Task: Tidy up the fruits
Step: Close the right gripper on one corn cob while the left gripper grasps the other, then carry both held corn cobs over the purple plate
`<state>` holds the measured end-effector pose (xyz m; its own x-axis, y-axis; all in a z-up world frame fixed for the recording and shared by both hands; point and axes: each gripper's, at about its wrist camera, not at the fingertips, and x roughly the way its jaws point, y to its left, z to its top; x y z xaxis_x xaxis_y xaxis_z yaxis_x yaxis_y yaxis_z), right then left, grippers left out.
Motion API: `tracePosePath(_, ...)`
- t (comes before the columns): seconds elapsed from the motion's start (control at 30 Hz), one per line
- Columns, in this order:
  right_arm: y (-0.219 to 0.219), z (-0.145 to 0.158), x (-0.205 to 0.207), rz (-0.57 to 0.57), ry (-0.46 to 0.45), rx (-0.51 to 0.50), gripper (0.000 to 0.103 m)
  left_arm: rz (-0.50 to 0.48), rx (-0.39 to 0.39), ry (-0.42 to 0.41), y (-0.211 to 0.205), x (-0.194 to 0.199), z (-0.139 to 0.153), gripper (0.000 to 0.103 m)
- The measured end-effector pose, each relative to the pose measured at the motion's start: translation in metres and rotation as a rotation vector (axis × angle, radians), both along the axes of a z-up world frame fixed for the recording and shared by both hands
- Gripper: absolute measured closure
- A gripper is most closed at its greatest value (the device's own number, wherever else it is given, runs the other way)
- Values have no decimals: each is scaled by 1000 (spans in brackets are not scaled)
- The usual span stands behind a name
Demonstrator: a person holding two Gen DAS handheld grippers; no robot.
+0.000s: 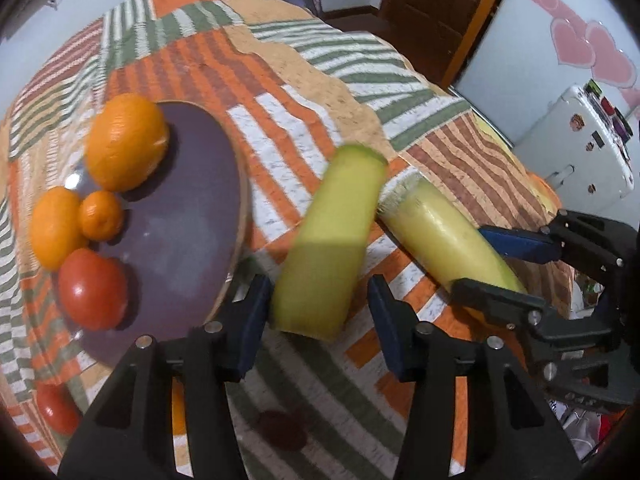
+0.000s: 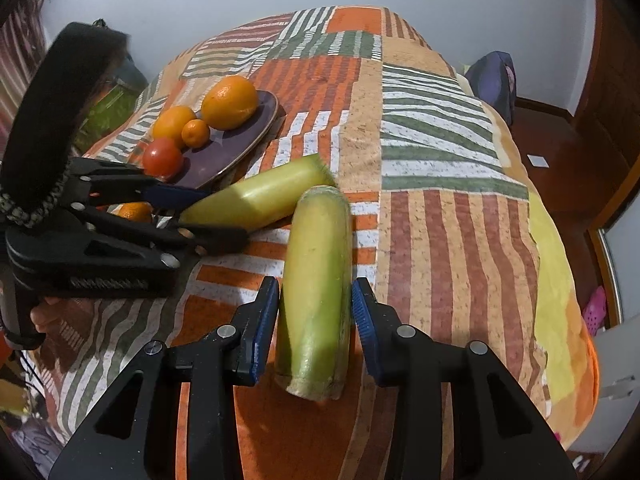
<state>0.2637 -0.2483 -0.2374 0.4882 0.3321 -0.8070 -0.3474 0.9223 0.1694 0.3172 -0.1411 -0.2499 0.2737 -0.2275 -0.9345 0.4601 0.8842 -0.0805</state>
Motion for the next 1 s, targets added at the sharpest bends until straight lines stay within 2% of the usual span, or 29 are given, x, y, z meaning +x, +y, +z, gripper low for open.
tracePosePath(0.17,2,-6,10,-6,5,13,65,-5,0,-10,-11,6,-5,53)
tracePosePath(0.2,2,-7,10,-10,3,15,65,2,-3,-11,-11,7,-5,55)
tracePosePath(0.23,2,-7,10,-13,0,18,65,10,4,-19,-10,8,-5,62)
tracePosePath(0.33,-1,-6,8,-22,0,35,65,21,-23,-2,-5,5,-2,62)
tracePosePath(0.53,-3,-4,-3,-16,8,31,67,20,-15,17,2,-25,5,64)
tracePosePath(0.73,-7,-2,-19,-1,18,25,67,-8,30,36,8,-56,12,65)
tracePosePath(0.87,-7,-2,-18,2,31,25,66,-10,42,0,7,-56,20,64)
tracePosePath(1.0,-7,-4,-13,5,40,32,66,1,-2,12,5,-43,21,62)
